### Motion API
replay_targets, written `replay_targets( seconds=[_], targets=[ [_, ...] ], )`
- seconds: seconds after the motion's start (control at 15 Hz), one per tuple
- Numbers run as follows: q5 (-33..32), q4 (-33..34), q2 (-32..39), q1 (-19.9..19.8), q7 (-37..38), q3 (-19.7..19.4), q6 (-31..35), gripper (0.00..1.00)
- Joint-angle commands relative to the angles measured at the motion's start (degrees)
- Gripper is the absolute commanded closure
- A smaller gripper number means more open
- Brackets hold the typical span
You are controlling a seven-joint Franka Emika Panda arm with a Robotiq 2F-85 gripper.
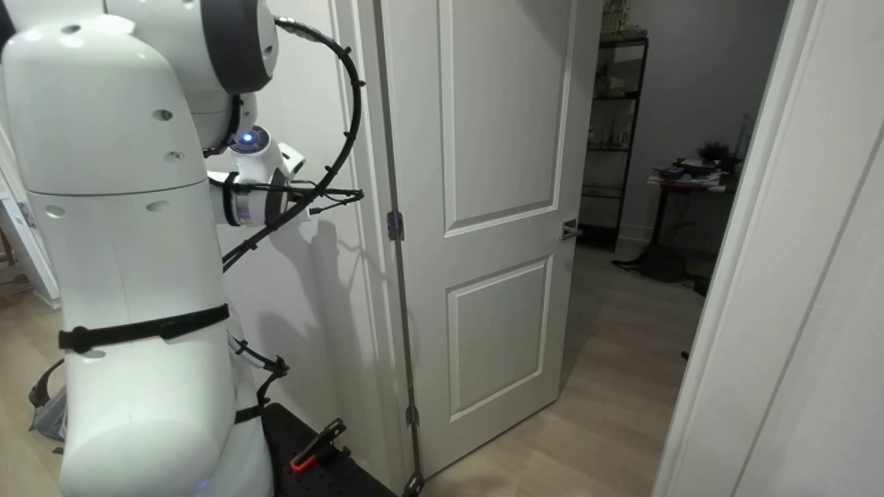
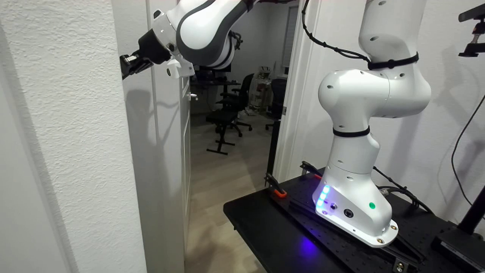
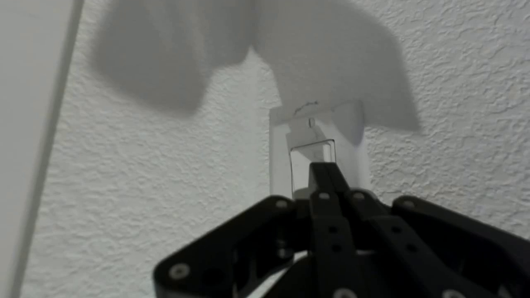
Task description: Turn the light switch on and off four times
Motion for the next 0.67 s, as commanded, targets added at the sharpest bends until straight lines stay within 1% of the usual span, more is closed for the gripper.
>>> replay_targets(
  seconds=[0.0, 0.27, 0.6],
  targets=[
    [-0.13, -0.34, 0.46, 0.0, -1.24, -0.08, 0.18, 1.0],
    [-0.16, -1.12, 1.01, 0.0, -1.88, 0.02, 1.6, 1.0],
    [0.9, -2.52, 2.38, 0.0, -4.27, 0.53, 5.43, 1.0]
  ],
)
